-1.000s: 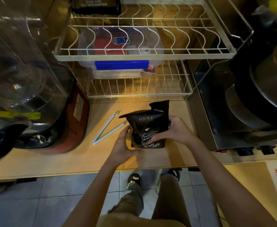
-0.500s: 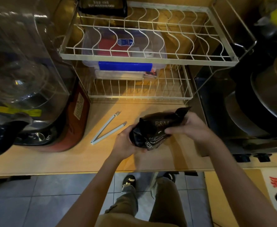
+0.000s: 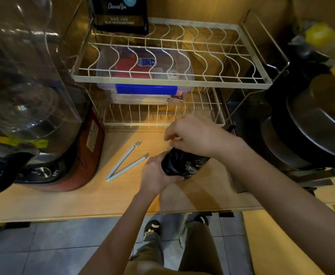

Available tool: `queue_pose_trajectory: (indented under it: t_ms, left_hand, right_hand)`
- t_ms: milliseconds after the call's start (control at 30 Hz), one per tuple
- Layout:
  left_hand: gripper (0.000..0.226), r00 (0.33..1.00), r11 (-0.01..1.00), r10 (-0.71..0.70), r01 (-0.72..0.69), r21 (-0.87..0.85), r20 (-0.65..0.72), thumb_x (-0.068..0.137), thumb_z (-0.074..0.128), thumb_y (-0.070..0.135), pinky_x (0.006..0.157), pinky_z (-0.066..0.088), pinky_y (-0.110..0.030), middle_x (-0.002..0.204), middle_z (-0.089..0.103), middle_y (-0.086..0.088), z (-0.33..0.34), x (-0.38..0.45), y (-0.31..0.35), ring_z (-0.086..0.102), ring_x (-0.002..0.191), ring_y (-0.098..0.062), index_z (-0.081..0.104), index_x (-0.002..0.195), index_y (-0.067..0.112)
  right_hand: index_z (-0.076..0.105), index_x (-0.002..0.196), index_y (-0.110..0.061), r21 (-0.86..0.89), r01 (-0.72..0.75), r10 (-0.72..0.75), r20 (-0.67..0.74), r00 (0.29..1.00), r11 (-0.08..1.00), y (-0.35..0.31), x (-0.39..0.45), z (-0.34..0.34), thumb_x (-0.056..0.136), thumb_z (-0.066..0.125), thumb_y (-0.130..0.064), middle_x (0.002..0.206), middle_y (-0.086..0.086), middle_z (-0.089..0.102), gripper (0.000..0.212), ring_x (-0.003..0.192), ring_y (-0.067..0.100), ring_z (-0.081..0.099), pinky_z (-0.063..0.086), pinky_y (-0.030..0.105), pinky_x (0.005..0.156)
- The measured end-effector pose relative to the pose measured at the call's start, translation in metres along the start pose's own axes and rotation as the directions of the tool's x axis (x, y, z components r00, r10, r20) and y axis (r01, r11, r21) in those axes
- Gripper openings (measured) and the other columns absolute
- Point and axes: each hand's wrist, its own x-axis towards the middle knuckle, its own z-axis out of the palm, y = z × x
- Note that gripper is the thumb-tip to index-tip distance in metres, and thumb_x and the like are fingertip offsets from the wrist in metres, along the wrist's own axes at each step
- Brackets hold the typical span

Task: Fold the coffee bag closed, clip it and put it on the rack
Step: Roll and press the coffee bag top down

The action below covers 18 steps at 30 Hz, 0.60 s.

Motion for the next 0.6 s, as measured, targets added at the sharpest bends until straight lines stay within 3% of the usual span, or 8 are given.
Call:
queue_pose_trajectory:
  t_ms: [100, 200, 300, 433, 600]
  left_hand:
    - [0.063, 0.999, 0.999, 0.029, -0.029, -0.014, 0.026, 0.044, 0.086, 0.028, 0.059, 0.038, -0.003, 0.090, 0.066, 0.005, 0.002, 0.000, 0.001, 0.057, 0.081, -0.006, 0.059, 0.101, 0.020]
    - [0.072, 1.000, 1.000, 0.021, -0.020, -0.011, 0.023, 0.046, 0.086, 0.028, 0.066, 0.035, -0.001, 0.100, 0.066, 0.000, 0.004, -0.003, -0.003, 0.055, 0.089, -0.007, 0.056, 0.110, 0.020]
    - [0.079, 0.999, 1.000, 0.026, -0.027, 0.016, 0.022, 0.049, 0.085, 0.032, 0.082, 0.038, -0.019, 0.112, 0.064, -0.005, 0.006, -0.004, -0.006, 0.054, 0.104, -0.017, 0.051, 0.119, 0.019]
    - [0.076, 1.000, 0.999, 0.031, -0.031, 0.023, 0.005, 0.049, 0.085, 0.034, 0.077, 0.039, -0.018, 0.108, 0.066, -0.004, 0.006, -0.004, -0.010, 0.057, 0.101, -0.016, 0.052, 0.117, 0.020]
    - [0.075, 0.996, 0.996, 0.043, -0.037, 0.084, -0.073, 0.048, 0.084, 0.039, 0.073, 0.040, -0.018, 0.101, 0.068, -0.006, 0.006, -0.007, -0.018, 0.059, 0.093, -0.014, 0.056, 0.114, 0.019]
  right_hand:
    - [0.057, 0.099, -0.007, -0.304, 0.024, 0.034, 0.183, 0.982, 0.952, -0.008, 0.016, 0.020, 0.088, 0.052, -0.008, 0.086, 0.005, 0.056, 0.013, 0.090, 0.025, 0.061, 0.047, 0.033, 0.062]
    - [0.056, 0.102, -0.008, -0.449, 0.032, 0.125, 0.315, 0.941, 0.893, -0.006, 0.021, 0.031, 0.089, 0.053, -0.008, 0.100, 0.008, 0.059, 0.014, 0.091, 0.024, 0.060, 0.039, 0.030, 0.060]
    - [0.055, 0.105, -0.008, -0.453, 0.023, 0.127, 0.297, 0.946, 0.891, 0.001, 0.020, 0.032, 0.087, 0.056, -0.009, 0.105, 0.008, 0.060, 0.018, 0.095, 0.026, 0.060, 0.041, 0.031, 0.062]
    - [0.056, 0.093, -0.008, -0.398, 0.039, 0.063, 0.240, 0.969, 0.917, 0.010, 0.017, 0.029, 0.088, 0.053, -0.005, 0.081, 0.005, 0.047, 0.007, 0.076, 0.022, 0.053, 0.043, 0.032, 0.061]
    - [0.064, 0.086, -0.009, -0.217, -0.037, 0.041, 0.015, 0.999, 0.975, 0.027, 0.006, 0.024, 0.091, 0.050, -0.015, 0.079, 0.005, 0.063, 0.015, 0.075, 0.022, 0.062, 0.054, 0.036, 0.071]
